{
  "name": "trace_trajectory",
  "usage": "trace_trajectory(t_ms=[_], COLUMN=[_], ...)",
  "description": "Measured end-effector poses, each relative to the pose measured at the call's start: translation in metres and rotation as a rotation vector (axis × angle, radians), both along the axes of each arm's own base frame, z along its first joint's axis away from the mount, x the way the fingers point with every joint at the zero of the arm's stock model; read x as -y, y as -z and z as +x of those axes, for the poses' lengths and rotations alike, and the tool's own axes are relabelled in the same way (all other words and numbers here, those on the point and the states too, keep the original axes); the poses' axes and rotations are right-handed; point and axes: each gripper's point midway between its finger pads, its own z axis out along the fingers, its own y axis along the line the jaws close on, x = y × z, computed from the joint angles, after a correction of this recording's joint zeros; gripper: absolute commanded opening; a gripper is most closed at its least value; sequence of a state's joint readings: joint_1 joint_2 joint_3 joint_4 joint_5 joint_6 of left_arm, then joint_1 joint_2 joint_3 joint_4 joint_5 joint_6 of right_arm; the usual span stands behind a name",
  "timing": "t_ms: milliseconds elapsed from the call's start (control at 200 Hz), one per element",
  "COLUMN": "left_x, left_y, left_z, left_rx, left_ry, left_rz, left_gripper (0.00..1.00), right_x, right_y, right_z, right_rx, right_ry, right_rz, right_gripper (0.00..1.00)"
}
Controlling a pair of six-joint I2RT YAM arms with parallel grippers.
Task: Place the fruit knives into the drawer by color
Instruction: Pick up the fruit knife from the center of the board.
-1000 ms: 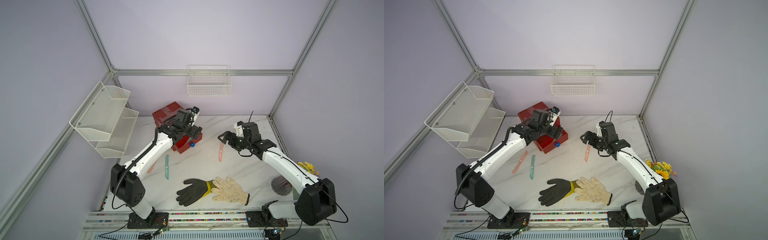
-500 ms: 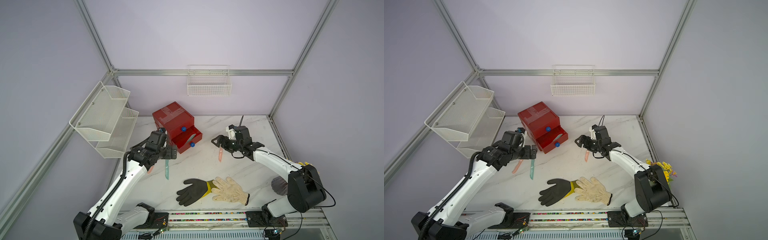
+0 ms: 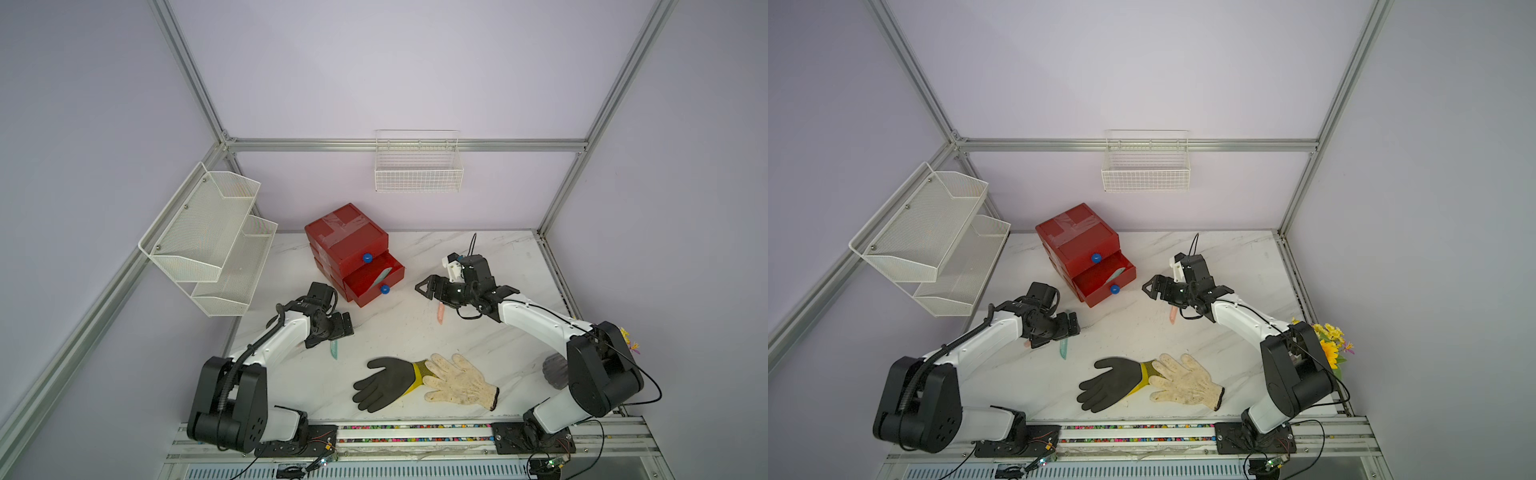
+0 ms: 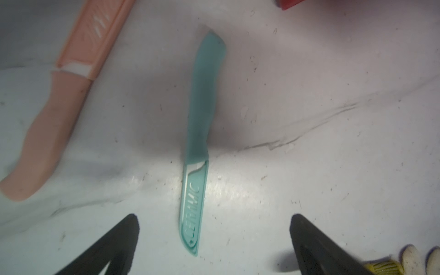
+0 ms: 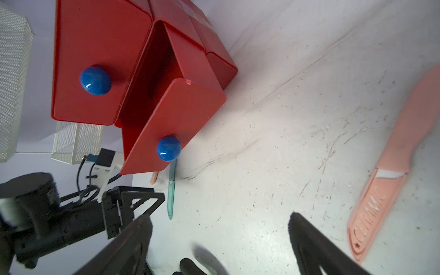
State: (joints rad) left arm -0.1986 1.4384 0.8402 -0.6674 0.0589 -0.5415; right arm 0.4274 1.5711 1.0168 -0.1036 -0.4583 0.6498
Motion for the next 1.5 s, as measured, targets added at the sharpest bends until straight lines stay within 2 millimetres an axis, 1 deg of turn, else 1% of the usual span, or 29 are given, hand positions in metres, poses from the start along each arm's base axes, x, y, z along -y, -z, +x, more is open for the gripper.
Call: trace_trajectory(t_ms=[55, 125, 210, 335, 395, 495, 570, 685, 805, 1020, 1075, 1150, 1200, 1415, 1500], left_x=[0.001, 0.001, -0.002, -0.008, -0.01, -0.011, -0.012, -0.013, -0.016, -0.02, -0.02, -0.021, -0.022, -0.022, -0.022], left_y=[0.008, 0.013, 0.013, 0.01, 0.011, 0.012, 0.014, 0.018, 0.027, 0.027, 0.027, 0.028, 0.028, 0.029, 0.029], left_z=[0.01, 0.02, 0.029, 0.036, 0.036, 0.033, 0.028, 0.025, 0.023, 0.028, 0.028, 0.028, 0.028, 0.028, 0.027], left_rx=[-0.018, -0.028, -0.02, -0.009, -0.014, -0.029, -0.047, -0.065, -0.098, -0.099, -0.099, -0.1, -0.101, -0.102, -0.104], left_ry=[-0.001, -0.004, -0.008, -0.004, 0.003, 0.026, 0.044, 0.061, 0.062, 0.067, 0.07, 0.074, 0.07, 0.075, 0.069], left_rz=[0.003, 0.011, 0.022, 0.04, 0.047, 0.059, 0.067, 0.078, 0.088, 0.094, 0.097, 0.105, 0.108, 0.1, 0.096], left_gripper=[1.0, 1.0, 1.0, 0.95, 0.91, 0.89, 0.83, 0.83, 0.84, 0.82, 0.76, 0.61, 0.54, 0.52, 0.42], right_x=[-0.002, -0.003, -0.004, -0.004, -0.003, -0.003, -0.002, 0.0, 0.003, 0.012, 0.015, 0.018, 0.02, 0.024, 0.025], right_y=[-0.002, -0.004, -0.007, -0.008, -0.007, -0.005, -0.004, -0.003, -0.001, 0.001, 0.001, 0.002, 0.004, 0.006, 0.006], right_z=[0.001, 0.003, 0.004, 0.004, 0.003, 0.002, 0.003, 0.004, 0.006, 0.01, 0.011, 0.013, 0.012, 0.013, 0.013], right_rx=[0.0, 0.0, 0.004, 0.007, 0.003, -0.003, -0.004, -0.007, -0.01, -0.016, -0.016, -0.019, -0.024, -0.029, -0.029], right_ry=[-0.009, -0.017, -0.025, -0.032, -0.035, -0.038, -0.036, -0.032, -0.027, -0.01, -0.004, 0.004, 0.005, 0.009, 0.008], right_rz=[-0.001, -0.006, -0.012, -0.021, -0.027, -0.034, -0.035, -0.038, -0.039, -0.046, -0.047, -0.048, -0.048, -0.051, -0.052], right_gripper=[0.93, 0.93, 0.93, 0.93, 0.93, 0.93, 0.93, 0.93, 0.93, 0.93, 0.93, 0.93, 0.93, 0.93, 0.93])
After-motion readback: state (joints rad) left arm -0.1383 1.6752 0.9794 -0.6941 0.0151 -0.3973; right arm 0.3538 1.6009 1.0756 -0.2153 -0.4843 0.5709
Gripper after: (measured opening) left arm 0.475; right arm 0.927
